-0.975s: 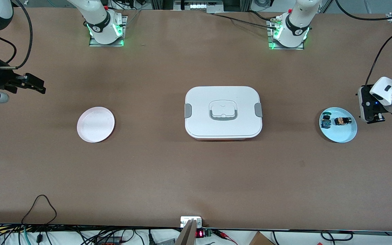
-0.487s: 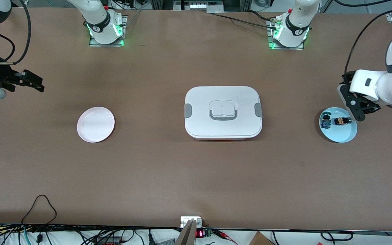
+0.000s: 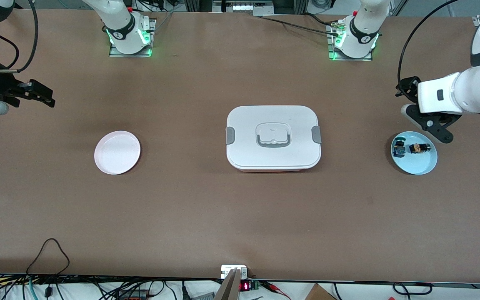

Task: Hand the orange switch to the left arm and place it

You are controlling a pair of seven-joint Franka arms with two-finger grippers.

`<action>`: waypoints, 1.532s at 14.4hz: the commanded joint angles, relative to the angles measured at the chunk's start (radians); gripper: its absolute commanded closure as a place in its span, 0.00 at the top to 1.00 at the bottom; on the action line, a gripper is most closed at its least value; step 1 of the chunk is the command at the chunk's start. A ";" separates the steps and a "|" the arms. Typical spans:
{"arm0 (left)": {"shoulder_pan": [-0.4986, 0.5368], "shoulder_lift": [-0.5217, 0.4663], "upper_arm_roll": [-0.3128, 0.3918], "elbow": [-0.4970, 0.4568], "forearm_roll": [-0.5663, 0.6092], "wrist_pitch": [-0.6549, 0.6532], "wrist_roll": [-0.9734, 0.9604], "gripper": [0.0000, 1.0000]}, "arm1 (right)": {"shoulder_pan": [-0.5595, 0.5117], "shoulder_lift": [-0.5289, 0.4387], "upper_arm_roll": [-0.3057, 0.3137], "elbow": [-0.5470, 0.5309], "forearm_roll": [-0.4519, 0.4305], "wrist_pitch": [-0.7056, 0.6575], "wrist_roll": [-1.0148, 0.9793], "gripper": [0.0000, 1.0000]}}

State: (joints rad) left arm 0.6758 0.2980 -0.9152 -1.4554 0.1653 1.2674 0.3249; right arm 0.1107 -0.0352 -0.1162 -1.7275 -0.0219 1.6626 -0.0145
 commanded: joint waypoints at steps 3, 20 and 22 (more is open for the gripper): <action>-0.186 -0.063 0.245 0.046 -0.046 -0.010 -0.191 1.00 | -0.005 -0.020 0.001 0.002 0.008 0.000 -0.021 1.00; -0.716 -0.366 0.941 -0.296 -0.130 0.431 -0.265 1.00 | -0.009 -0.015 0.001 0.002 0.008 -0.006 -0.018 1.00; -0.729 -0.358 0.941 -0.293 -0.130 0.428 -0.268 1.00 | -0.010 -0.015 0.001 0.002 0.008 -0.006 -0.018 1.00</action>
State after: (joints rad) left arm -0.0193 -0.0475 0.0084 -1.7334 0.0229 1.6828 0.0358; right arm 0.1098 -0.0387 -0.1180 -1.7241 -0.0219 1.6628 -0.0175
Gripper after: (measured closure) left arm 0.000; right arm 0.000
